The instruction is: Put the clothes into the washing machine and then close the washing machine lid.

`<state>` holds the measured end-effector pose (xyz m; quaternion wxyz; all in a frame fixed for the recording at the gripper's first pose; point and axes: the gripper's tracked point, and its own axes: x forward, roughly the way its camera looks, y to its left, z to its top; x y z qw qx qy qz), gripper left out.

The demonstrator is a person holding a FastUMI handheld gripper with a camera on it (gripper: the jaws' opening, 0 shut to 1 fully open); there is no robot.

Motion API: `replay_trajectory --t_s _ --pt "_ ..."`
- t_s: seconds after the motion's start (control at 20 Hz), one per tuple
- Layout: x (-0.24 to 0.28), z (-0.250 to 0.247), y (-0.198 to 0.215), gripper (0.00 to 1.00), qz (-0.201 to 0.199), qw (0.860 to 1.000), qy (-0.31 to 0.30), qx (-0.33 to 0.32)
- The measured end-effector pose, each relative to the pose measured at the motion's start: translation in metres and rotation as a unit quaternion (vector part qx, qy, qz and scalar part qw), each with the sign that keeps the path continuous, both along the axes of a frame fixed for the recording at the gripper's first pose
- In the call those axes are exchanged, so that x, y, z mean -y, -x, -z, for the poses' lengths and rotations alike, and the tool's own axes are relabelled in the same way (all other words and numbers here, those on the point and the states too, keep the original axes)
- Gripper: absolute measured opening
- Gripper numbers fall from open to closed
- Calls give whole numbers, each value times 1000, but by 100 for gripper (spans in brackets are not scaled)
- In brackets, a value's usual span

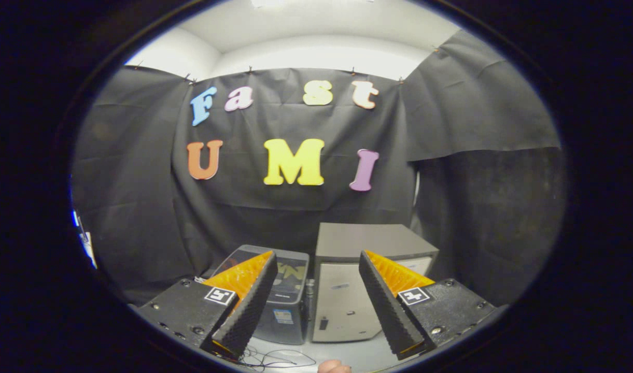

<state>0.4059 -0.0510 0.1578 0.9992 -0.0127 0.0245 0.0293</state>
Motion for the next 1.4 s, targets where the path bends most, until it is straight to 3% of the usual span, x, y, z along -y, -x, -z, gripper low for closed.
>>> replay_trajectory --t_s 0.2,0.5,0.75,1.4 --pt "50 -8 35 99 23 1000 -4 6" --pt "93 3 53 99 12 1000 -6 6" --pt "107 4 52 99 0 999 -33 -1" --pt "124 1 47 99 1 999 -36 5"
